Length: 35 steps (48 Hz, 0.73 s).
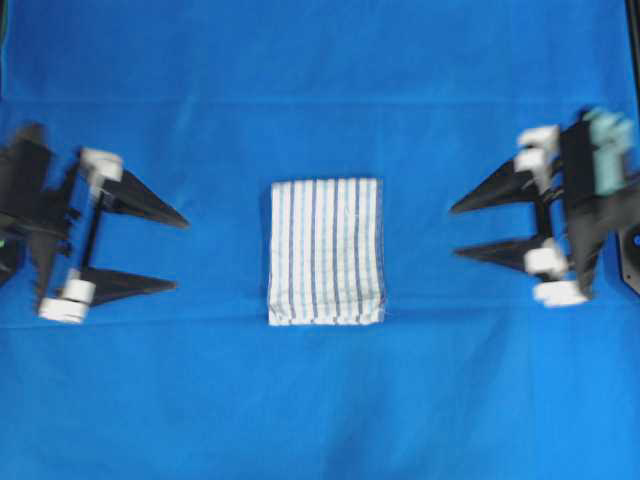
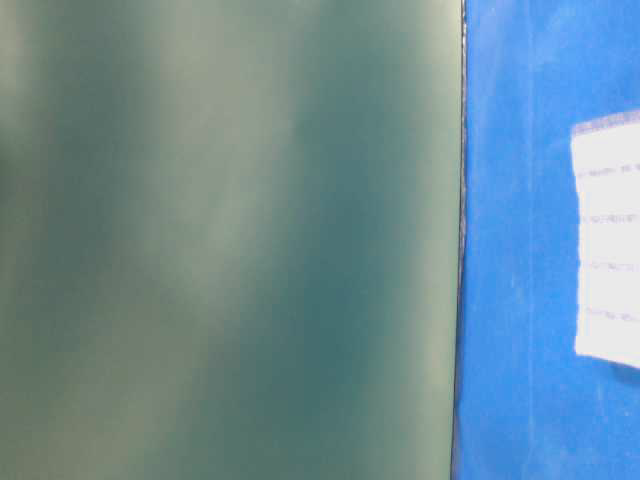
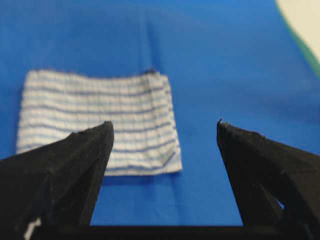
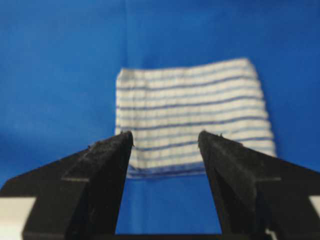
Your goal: Fold the blue towel.
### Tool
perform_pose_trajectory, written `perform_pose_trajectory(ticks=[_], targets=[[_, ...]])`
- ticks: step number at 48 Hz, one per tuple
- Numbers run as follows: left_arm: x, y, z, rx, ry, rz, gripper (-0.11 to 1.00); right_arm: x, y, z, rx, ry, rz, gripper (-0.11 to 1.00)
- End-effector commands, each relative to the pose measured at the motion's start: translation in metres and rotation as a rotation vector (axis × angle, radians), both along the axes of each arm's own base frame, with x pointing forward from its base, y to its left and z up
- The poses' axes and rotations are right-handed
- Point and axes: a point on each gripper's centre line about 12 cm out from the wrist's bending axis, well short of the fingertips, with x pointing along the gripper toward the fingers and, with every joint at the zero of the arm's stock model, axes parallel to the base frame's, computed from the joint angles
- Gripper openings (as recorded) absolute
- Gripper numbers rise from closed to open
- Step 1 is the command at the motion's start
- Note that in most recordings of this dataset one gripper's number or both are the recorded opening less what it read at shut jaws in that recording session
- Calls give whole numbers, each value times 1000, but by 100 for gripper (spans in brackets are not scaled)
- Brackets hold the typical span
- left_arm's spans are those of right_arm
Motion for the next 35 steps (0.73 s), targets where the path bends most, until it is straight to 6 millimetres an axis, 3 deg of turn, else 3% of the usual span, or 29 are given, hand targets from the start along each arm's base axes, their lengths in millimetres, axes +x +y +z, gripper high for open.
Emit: perform_pose_trajectory(ticks=[1, 8, 18, 35], targets=[[-13, 4, 18, 13, -68, 1, 77, -16, -2, 15, -13, -66, 1, 60], [-41, 14, 25, 45, -75, 28, 77, -46, -9, 14, -34, -111, -16, 60], [-70, 27, 19, 58, -70, 84, 77, -77, -20, -7, -34, -132, -71, 60], [-94, 30, -12, 64, -56, 97, 77, -93, -22, -44, -26, -99, -83, 60]])
